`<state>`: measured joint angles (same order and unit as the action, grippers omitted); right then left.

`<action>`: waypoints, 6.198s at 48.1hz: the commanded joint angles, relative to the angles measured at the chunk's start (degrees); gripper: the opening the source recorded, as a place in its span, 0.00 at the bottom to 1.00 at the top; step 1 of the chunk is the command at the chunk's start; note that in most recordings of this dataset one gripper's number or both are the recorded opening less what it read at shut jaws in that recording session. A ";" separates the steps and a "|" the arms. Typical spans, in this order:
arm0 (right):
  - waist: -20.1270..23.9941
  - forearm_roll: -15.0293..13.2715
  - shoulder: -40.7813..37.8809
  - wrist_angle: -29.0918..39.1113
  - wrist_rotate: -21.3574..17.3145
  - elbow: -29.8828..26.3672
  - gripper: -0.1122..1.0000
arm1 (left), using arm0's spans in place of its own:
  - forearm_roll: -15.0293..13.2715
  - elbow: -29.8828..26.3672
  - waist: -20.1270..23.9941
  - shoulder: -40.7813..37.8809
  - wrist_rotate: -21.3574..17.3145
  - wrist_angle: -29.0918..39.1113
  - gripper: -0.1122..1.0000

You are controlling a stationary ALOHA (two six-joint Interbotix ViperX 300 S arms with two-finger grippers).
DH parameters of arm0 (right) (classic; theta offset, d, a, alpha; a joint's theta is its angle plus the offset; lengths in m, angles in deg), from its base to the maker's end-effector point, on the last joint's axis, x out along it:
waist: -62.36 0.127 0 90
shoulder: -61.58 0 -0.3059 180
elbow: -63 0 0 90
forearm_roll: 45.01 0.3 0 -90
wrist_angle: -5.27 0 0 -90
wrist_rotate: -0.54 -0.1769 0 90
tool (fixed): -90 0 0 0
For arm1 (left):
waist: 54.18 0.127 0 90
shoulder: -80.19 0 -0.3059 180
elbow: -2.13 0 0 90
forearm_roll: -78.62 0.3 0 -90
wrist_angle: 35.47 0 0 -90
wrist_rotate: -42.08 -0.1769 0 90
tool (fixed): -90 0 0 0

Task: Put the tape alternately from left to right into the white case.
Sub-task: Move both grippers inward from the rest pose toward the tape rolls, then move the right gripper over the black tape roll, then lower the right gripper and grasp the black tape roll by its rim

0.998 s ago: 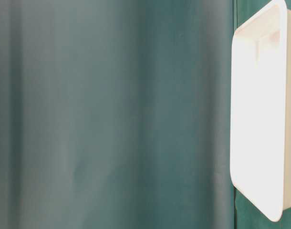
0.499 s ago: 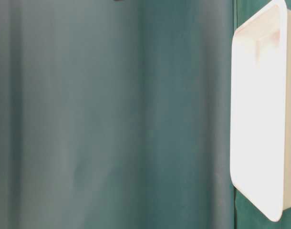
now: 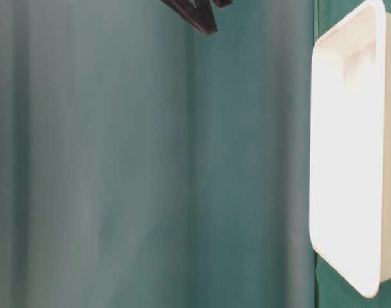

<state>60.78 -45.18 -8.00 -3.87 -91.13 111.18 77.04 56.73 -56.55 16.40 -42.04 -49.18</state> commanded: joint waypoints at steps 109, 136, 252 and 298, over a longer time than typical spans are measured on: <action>4.48 -0.09 -19.07 12.39 0.00 -12.04 0.86 | 0.00 -11.69 -0.18 -19.25 -0.09 7.91 0.96; 12.04 -0.09 -18.63 13.45 -2.02 -10.63 0.86 | 0.00 -11.69 -0.18 -19.25 0.00 7.91 0.96; 17.23 -0.26 -26.37 19.34 -10.46 -6.86 0.80 | 0.00 -10.90 -0.18 -19.60 0.00 7.73 0.96; 17.23 -0.26 -29.00 19.42 -14.59 -8.26 0.23 | 0.00 -10.37 -0.18 -19.51 0.09 7.73 0.96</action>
<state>77.83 -45.45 -37.71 15.64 -105.37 103.71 77.04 46.80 -56.55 -3.55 -42.04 -41.10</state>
